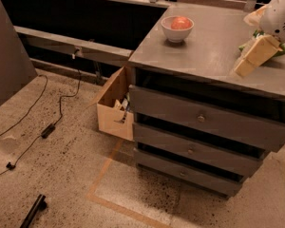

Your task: Pick apple from white bowl and place on counter

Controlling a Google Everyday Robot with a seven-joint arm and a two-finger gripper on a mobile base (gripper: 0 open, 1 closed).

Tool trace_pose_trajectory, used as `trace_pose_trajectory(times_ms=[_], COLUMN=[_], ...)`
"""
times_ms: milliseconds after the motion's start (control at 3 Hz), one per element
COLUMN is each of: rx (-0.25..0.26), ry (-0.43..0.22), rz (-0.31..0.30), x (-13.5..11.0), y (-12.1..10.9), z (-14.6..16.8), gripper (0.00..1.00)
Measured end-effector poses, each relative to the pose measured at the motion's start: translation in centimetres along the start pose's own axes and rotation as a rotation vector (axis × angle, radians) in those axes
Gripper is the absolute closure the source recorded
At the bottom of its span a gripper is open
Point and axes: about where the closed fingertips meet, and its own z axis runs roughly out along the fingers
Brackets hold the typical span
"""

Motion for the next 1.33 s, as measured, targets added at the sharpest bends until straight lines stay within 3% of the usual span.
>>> trace_pose_trajectory(times_ms=[333, 1000, 1333], rx=[0.123, 0.163, 0.198], ry=[-0.013, -0.02, -0.006], rz=[0.071, 0.099, 0.146], x=[-0.5, -0.4, 1.0], y=[-3.9, -5.1, -6.9], z=[1.3, 1.9, 2.8], gripper=[0.0, 0.0, 0.0])
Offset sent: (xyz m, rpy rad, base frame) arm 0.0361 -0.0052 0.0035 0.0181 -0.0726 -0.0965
